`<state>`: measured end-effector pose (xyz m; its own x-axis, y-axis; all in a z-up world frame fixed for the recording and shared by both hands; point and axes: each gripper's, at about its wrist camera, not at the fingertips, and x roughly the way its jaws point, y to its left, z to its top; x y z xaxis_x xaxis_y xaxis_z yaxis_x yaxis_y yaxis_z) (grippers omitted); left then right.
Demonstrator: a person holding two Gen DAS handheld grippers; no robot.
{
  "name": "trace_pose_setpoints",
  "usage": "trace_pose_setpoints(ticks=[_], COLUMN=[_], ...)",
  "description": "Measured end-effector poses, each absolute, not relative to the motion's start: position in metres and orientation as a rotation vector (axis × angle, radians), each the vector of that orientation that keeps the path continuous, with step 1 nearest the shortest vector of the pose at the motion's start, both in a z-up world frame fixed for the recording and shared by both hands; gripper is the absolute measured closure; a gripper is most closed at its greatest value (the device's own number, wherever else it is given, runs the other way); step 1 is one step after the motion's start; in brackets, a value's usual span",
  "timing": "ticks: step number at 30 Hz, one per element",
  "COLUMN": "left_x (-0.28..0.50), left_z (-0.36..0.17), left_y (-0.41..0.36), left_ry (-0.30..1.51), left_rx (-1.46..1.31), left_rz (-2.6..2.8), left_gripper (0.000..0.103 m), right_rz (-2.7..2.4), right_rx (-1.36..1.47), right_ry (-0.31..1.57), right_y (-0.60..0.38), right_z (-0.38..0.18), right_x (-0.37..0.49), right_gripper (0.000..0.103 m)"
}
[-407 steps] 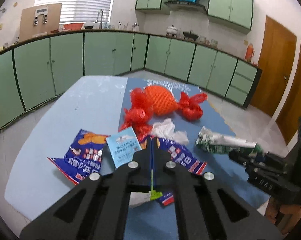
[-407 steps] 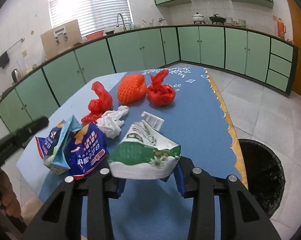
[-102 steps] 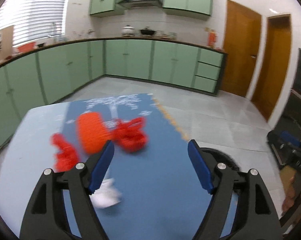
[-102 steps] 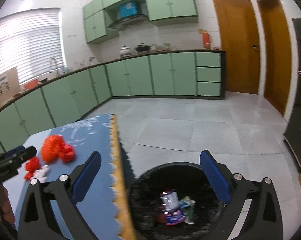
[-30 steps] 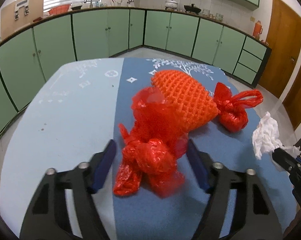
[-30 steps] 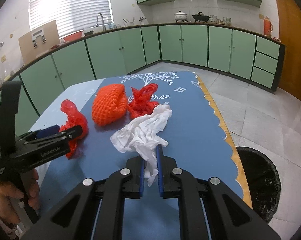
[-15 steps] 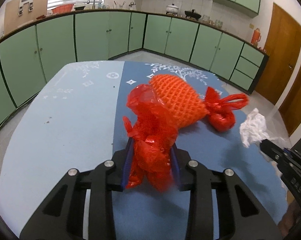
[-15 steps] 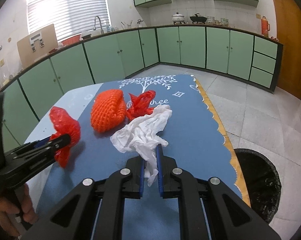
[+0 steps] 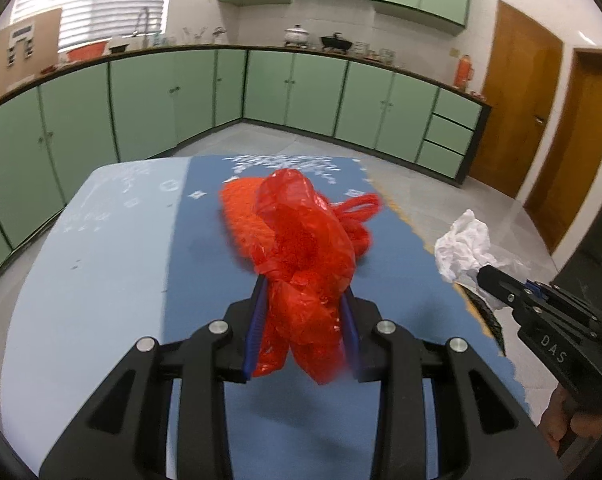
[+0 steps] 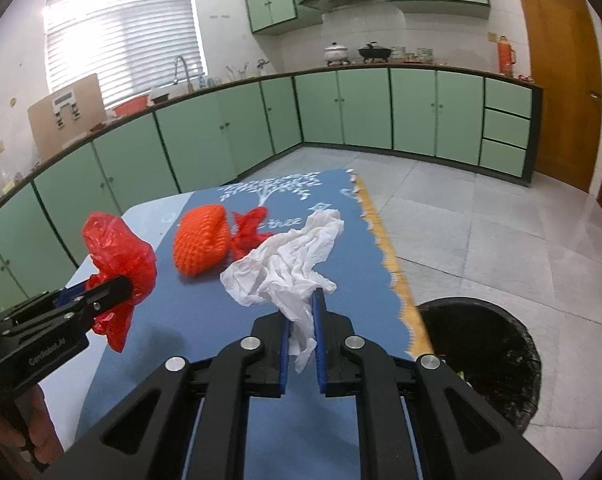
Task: Collect trash
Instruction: 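Carry the red bag and white tissue over the bin and open both tools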
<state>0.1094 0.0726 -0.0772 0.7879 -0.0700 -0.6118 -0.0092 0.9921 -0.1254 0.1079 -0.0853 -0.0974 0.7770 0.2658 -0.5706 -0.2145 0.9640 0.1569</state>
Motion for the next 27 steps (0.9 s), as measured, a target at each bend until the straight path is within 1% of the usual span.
trace_pose_setpoints(ticks=[15,27], left_x=[0.136,0.183], left_z=[-0.075,-0.093], left_y=[-0.054,-0.152], left_ry=[0.652,0.689], left_rx=[-0.046,0.003], left_rz=[-0.275,-0.438], left_gripper=[0.071,0.071], right_rz=[0.062,-0.100], right_rx=[0.153,0.186], right_ry=[0.595,0.646], right_y=[-0.198,-0.279], right_z=[-0.086,-0.113], right_x=[0.094,0.106], right_gripper=[0.092,0.092])
